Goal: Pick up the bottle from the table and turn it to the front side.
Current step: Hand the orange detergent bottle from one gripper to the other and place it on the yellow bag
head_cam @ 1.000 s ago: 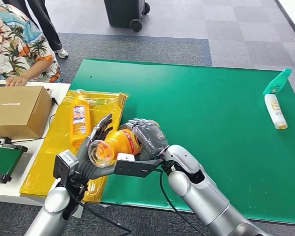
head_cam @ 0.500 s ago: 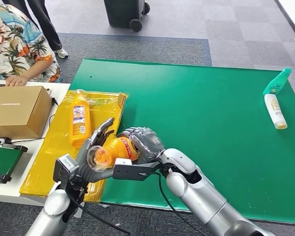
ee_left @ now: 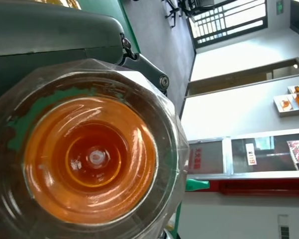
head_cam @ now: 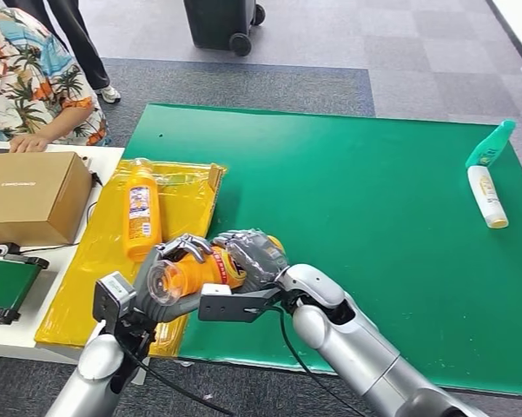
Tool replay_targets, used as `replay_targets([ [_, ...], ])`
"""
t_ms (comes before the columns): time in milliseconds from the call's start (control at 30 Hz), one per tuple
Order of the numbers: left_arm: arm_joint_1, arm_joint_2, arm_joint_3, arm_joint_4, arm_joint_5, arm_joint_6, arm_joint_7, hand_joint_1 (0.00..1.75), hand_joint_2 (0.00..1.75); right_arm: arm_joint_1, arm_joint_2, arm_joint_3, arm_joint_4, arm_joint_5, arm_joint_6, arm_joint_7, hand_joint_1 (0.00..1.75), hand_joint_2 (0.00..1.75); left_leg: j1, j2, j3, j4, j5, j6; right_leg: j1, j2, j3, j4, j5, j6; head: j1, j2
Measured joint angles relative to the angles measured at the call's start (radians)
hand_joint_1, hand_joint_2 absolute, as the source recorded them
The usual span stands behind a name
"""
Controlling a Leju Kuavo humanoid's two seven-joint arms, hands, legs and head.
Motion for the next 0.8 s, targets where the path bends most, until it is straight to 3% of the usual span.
replay_targets([
  [467,0.027,-0.019,0.01,0.0,0.015,0.012,-0.022,1.75,1.75,0.042,0.0,-0.003,-0.014,-0.031,-0.038,-0.008,1.71,1.75,0.0,0.0,0.0,0.0,0.0,0.0,0.0,0.0,0.0,0.0,0.0,0.0,0.0,0.0],
  [600,0.031,-0.027,0.018,-0.001,0.021,0.027,-0.043,1.75,1.75,0.069,0.0,-0.02,-0.046,-0.101,-0.034,-0.025,0.04,1.75,0.0,0.0,0.0,0.0,0.0,0.0,0.0,0.0,0.0,0.0,0.0,0.0,0.0,0.0],
  [800,0.031,-0.042,0.048,-0.013,0.032,0.112,-0.077,1.75,1.75,0.143,0.001,-0.07,-0.131,-0.24,-0.053,-0.08,0.0,1.75,0.0,0.0,0.0,0.0,0.0,0.0,0.0,0.0,0.0,0.0,0.0,0.0,0.0,0.0],
])
